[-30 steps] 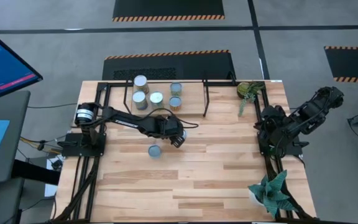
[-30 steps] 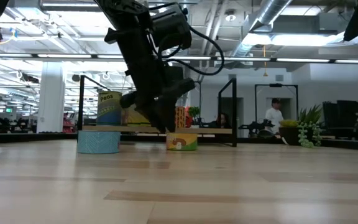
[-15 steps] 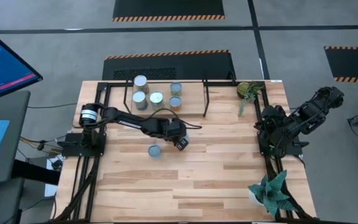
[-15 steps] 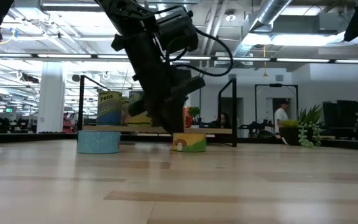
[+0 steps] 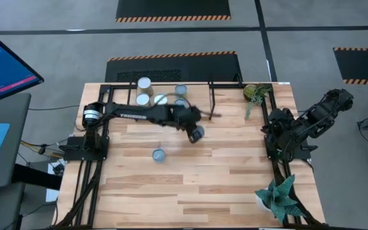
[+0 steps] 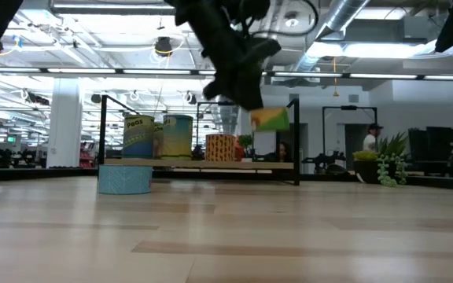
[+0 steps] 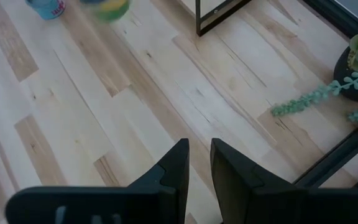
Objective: Pick and place cans onto a shelf
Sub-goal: Put the canned mushrooms on the shelf
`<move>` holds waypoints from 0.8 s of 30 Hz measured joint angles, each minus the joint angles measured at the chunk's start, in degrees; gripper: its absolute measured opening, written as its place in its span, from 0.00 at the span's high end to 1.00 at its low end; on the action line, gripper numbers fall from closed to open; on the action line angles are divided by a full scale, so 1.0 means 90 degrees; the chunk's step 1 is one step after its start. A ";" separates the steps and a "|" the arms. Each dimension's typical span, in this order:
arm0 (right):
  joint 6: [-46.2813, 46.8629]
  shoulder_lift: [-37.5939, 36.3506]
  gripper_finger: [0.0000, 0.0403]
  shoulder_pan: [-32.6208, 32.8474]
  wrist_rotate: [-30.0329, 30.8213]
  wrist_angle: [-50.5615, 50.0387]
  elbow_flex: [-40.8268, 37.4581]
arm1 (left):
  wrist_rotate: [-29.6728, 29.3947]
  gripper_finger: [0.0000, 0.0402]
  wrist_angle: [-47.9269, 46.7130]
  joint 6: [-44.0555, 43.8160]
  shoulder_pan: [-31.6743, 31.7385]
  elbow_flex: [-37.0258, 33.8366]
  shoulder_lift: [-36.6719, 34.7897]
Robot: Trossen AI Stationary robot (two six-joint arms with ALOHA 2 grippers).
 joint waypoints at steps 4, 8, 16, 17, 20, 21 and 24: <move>0.0000 0.0000 0.77 -0.0001 0.0001 0.0002 0.0000 | -0.0264 1.00 -0.0460 0.1032 0.0465 0.0741 0.0000; 0.0000 0.0002 0.77 0.0000 0.0002 0.0002 0.0000 | -0.0234 1.00 -0.0553 0.2020 0.1051 0.1107 -0.0002; 0.0000 0.0000 0.77 0.0000 0.0005 0.0002 0.0000 | -0.0008 1.00 -0.0350 0.3197 0.2019 0.1144 -0.0002; -0.0002 0.0000 0.77 0.0000 0.0012 0.0002 0.0000 | 0.0032 1.00 -0.0225 0.3382 0.2077 0.1144 -0.0002; 0.0000 0.0000 0.77 0.0000 0.0017 0.0002 0.0000 | 0.0317 1.00 -0.0037 0.3926 0.2245 0.1147 0.0019; 0.0000 0.0000 0.77 0.0000 0.0019 0.0002 0.0000 | 0.0387 1.00 0.0042 0.4083 0.2278 0.1160 0.0092; 0.0003 0.0002 0.77 0.0000 0.0019 0.0020 0.0000 | 0.0541 1.00 0.0020 0.4377 0.2378 0.1149 0.0340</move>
